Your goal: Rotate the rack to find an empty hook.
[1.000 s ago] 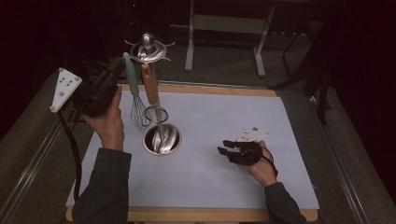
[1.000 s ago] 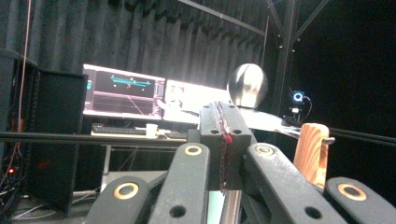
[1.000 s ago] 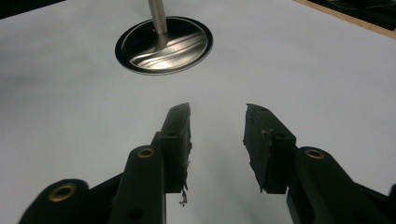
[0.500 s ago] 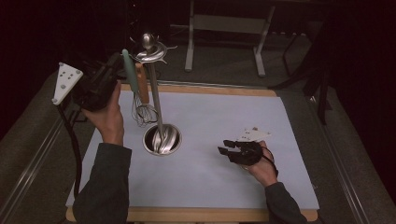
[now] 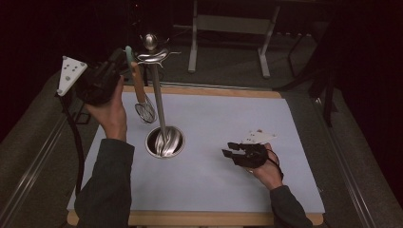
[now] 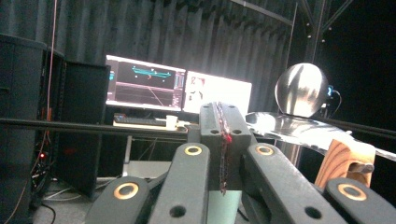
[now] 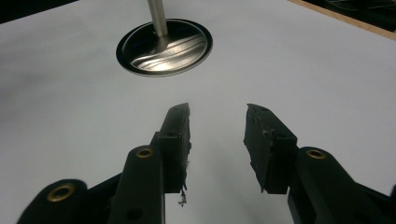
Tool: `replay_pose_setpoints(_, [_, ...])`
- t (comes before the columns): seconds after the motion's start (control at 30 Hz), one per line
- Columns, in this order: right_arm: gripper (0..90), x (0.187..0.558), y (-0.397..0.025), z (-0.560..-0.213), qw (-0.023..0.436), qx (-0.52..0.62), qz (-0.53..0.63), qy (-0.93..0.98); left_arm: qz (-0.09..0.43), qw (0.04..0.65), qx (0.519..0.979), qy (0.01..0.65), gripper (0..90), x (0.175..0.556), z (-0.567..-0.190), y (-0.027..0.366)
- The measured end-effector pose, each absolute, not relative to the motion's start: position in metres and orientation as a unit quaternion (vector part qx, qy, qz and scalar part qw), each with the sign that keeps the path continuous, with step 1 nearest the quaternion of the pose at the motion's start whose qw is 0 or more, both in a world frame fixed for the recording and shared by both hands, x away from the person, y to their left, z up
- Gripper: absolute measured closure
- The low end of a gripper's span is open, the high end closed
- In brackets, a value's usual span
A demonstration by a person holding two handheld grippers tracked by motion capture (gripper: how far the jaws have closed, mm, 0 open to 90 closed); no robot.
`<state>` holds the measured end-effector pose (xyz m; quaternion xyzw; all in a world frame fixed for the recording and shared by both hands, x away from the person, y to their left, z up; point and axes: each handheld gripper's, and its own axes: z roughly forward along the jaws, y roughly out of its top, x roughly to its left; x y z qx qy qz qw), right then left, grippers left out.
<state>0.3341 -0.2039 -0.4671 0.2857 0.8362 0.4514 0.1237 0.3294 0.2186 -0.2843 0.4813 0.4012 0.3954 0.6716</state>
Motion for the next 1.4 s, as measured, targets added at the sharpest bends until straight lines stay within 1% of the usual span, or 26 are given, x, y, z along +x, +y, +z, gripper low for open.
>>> replay_pose_setpoints(0.4, [59.8, 0.334, -0.206, -0.466, 0.127, 0.286, 0.451, 0.836, 0.390, 0.671, 0.486, 0.402, 90.0, 0.331, -0.283, 0.221])
replay_pose_setpoints(0.8, [59.8, 0.334, -0.209, -0.466, 0.128, 0.289, 0.451, 0.834, 0.391, 0.676, 0.486, 0.393, 90.0, 0.324, -0.283, 0.222])
replay_pose_setpoints(1.2, [59.6, 0.335, -0.212, -0.464, 0.131, 0.292, 0.452, 0.832, 0.393, 0.677, 0.488, 0.387, 90.0, 0.311, -0.294, 0.231])
replay_pose_setpoints(1.4, [59.3, 0.335, -0.214, -0.464, 0.133, 0.294, 0.454, 0.830, 0.387, 0.674, 0.501, 0.380, 90.0, 0.306, -0.301, 0.233])
